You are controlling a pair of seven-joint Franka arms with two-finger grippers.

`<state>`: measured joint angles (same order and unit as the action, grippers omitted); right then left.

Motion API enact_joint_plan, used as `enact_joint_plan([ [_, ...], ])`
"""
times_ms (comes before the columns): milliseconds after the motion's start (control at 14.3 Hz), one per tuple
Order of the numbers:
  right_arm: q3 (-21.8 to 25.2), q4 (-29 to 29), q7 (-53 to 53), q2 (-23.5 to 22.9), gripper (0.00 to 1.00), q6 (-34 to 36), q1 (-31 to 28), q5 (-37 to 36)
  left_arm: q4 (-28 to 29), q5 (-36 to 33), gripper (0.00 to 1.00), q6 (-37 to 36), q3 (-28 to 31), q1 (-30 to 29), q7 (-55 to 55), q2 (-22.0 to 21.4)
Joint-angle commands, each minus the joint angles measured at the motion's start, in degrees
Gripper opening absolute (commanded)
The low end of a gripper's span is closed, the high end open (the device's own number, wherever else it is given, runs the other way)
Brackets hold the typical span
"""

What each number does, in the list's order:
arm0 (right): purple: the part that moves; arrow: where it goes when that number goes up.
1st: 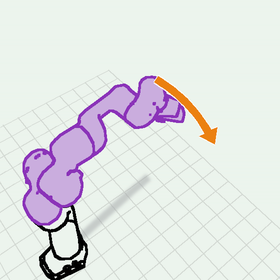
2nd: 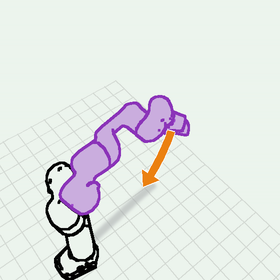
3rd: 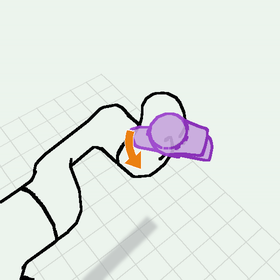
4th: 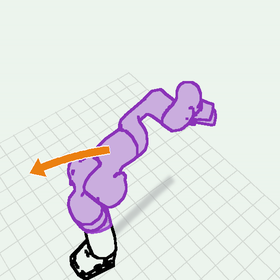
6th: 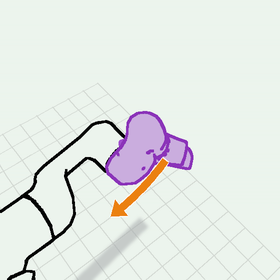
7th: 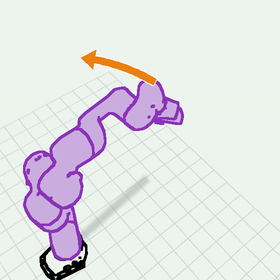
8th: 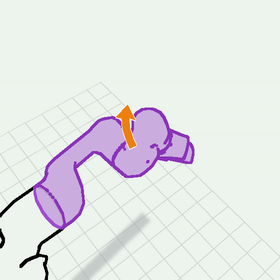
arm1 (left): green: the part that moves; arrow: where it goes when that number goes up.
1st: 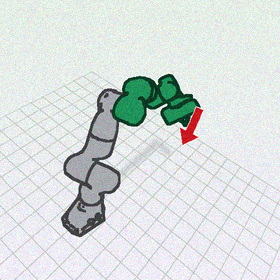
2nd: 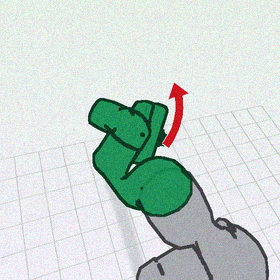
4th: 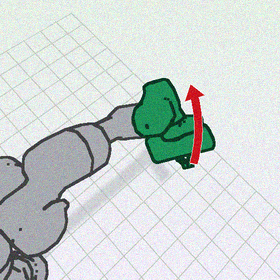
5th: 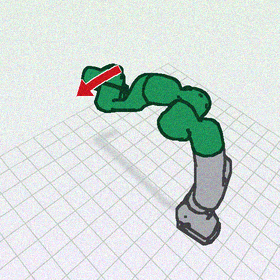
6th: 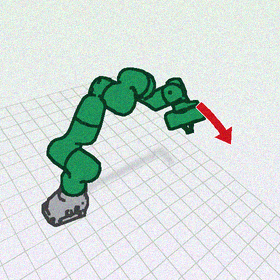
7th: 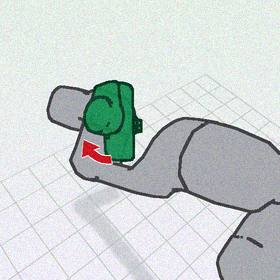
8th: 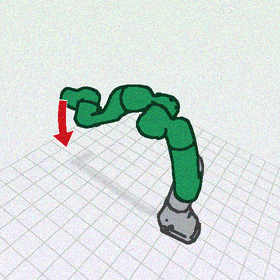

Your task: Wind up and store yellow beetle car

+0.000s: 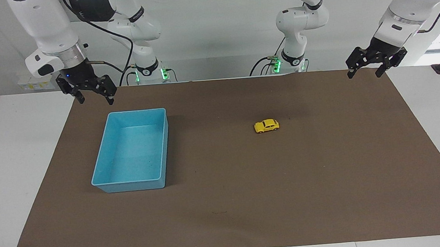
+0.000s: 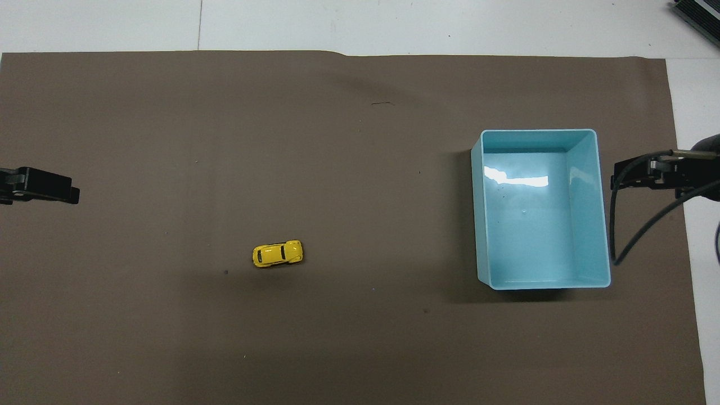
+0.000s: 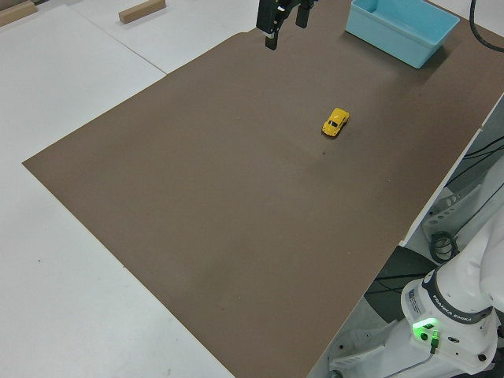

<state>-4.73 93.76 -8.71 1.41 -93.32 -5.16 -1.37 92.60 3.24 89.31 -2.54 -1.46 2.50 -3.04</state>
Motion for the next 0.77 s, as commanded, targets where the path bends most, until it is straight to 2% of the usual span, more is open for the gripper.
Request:
enact_joint_plan([
  [0,-0.4,0.4,1.0,0.3,1.0,-0.1,-0.7,0.4,1.4,-0.6,1.0,0.9,-0.1,0.0,1.0,-1.0],
  [699,-0.4,0.4,1.0,0.3,1.0,-0.1,-0.7,0.4,1.6,-0.5,1.0,0.7,-0.2,0.8,0.3,-1.1],
])
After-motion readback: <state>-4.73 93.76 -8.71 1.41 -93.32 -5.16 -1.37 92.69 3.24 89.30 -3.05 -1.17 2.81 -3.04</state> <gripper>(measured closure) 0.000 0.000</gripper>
